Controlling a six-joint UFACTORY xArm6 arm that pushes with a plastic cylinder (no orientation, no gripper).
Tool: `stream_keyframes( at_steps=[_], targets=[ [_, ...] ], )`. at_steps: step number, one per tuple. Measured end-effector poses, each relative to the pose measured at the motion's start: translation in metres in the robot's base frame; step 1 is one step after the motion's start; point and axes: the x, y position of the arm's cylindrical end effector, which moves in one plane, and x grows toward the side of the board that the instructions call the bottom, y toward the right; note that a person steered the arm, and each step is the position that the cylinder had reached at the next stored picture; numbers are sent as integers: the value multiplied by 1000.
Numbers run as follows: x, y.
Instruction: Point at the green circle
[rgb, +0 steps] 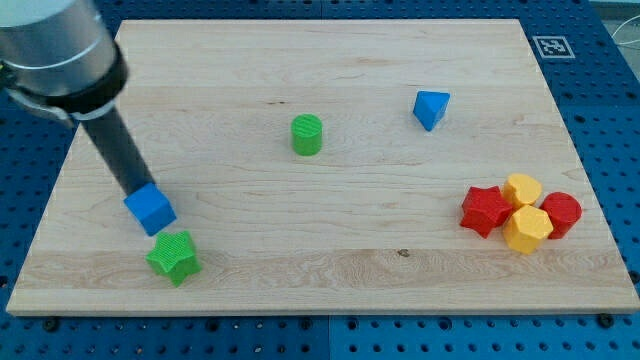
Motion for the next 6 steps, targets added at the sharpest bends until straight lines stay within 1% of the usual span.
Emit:
stream_keyframes(
  at_steps=[1,2,3,4,5,6],
  targets=[
    [9,5],
    [-22,2],
    [-69,25],
    [-100,73],
    [-116,129],
    [-102,159]
  ],
)
